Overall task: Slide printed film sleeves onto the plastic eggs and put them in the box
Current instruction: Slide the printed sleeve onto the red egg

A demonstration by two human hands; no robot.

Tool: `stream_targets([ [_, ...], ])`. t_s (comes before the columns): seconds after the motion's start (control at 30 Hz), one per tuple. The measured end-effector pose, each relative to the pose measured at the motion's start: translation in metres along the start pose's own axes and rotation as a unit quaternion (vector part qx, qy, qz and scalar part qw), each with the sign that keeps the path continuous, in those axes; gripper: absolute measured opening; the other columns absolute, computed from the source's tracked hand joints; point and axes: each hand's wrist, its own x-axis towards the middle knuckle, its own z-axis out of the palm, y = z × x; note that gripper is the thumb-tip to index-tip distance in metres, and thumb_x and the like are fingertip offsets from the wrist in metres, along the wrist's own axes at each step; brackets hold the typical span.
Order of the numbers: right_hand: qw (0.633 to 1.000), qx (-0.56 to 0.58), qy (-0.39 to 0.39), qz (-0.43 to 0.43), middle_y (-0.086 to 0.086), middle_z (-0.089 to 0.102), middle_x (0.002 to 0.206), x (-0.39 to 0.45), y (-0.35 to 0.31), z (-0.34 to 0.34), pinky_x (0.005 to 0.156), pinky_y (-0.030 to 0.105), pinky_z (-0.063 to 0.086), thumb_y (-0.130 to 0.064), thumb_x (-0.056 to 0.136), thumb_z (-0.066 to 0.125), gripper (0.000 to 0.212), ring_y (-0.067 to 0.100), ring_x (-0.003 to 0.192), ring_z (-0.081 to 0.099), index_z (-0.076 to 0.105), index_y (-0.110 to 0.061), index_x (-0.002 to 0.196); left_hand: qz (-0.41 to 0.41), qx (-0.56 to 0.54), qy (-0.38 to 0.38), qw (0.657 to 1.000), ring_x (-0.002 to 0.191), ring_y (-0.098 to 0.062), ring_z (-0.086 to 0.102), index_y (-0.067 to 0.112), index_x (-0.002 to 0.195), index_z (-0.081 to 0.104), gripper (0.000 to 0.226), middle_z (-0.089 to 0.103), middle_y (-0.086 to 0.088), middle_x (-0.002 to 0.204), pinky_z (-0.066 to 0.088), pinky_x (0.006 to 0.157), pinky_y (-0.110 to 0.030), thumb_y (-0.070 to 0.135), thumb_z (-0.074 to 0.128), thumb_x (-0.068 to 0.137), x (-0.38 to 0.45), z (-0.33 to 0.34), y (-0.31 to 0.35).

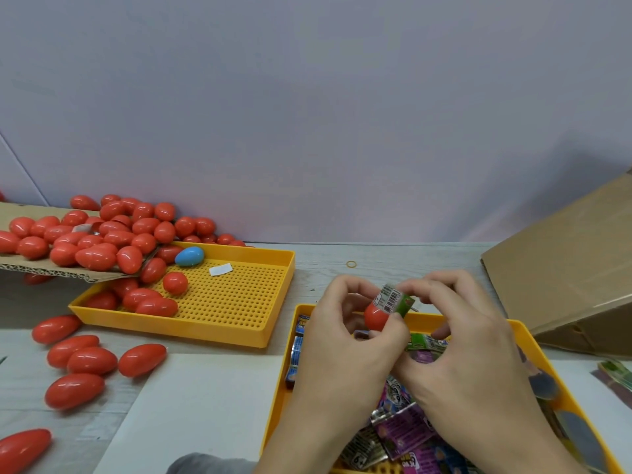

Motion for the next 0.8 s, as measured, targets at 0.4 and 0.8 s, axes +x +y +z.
stream_targets([
  [0.4, 0.999, 0.025, -0.026, 0.009, -0.023, 0.054, 0.101, 0.0008, -0.0047, -0.0018, 0.073, 0.0, 0.038, -0.026, 0.064, 0.08, 0.044, -0.008, 0.091, 0.053, 0.065, -0.038, 0.104, -0.019, -0.047, 0.004, 0.999, 0.072, -0.018, 0.07, 0.018, 0.095, 0.058, 0.025, 0.068, -0.005, 0.078, 0.057, 0.065, -0.023, 0.012, 0.079, 0.082, -0.0005, -0.0003, 0.0018],
  [0.8, 1.0, 0.014, -0.017, 0.015, -0.025, 0.058, 0.101, 0.0021, -0.0049, -0.0019, 0.077, 0.0, 0.037, -0.023, 0.065, 0.078, 0.047, -0.012, 0.089, 0.05, 0.068, -0.035, 0.11, -0.018, -0.037, -0.011, 0.999, 0.081, -0.012, 0.074, 0.021, 0.095, 0.07, 0.012, 0.076, 0.004, 0.083, 0.054, 0.068, -0.017, 0.013, 0.074, 0.087, 0.0001, -0.0001, 0.004],
])
